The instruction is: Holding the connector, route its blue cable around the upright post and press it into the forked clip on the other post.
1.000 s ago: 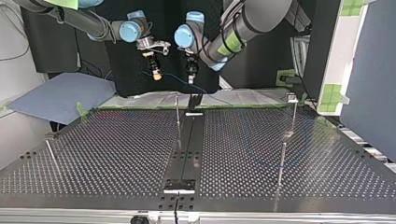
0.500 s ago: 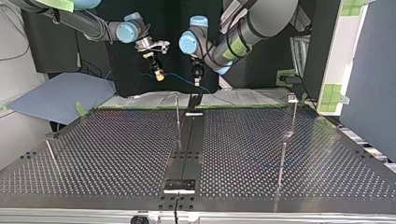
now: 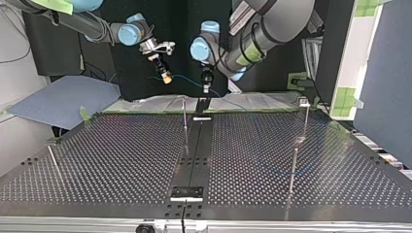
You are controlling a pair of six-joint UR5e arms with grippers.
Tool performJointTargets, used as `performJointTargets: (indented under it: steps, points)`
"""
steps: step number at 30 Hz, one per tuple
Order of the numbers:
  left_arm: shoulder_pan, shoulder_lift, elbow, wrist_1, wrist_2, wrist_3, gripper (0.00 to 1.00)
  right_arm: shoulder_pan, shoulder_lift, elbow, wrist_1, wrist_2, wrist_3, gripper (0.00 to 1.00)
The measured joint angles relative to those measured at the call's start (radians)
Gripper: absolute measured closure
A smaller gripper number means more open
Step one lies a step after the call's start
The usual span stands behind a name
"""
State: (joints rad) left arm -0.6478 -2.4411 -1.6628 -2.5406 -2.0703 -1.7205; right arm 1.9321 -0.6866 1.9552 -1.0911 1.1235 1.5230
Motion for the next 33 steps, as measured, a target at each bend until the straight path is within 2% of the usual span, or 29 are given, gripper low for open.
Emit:
performJointTargets:
  steps: [7,15,26,27,28,30,31,32,33]
  points:
    - [0.025,0.0,0.001,0.0,0.029,0.003,0.0,-0.001,0.0,0.0,0.004,-0.039,-0.002,1.0]
    - [0.042,0.0,0.001,-0.002,0.049,0.005,0.0,0.002,0.0,0.0,0.005,-0.065,-0.002,1.0]
    - [0.042,0.0,0.002,0.001,0.05,0.038,0.0,0.006,0.0,0.0,0.008,-0.071,-0.005,1.0]
    - [0.042,0.0,0.002,0.002,0.051,0.041,0.08,0.007,0.0,0.0,0.008,-0.071,-0.006,1.0]
    - [0.041,0.0,0.001,0.002,0.051,0.045,0.08,0.007,0.0,0.0,0.009,-0.071,-0.006,1.0]
    - [0.04,0.0,0.001,0.006,0.052,0.052,0.5,0.007,0.0,0.0,0.01,-0.071,-0.007,1.0]
    - [0.039,0.0,0.001,0.008,0.052,0.054,0.5,0.007,0.0,0.0,0.01,-0.071,-0.007,1.0]
    - [0.039,0.0,0.001,0.01,0.053,0.057,0.64,0.007,0.0,0.0,0.01,-0.071,-0.007,1.0]
    - [0.039,0.0,0.001,0.012,0.055,0.06,0.85,0.007,0.0,0.0,0.011,-0.071,-0.007,1.0]
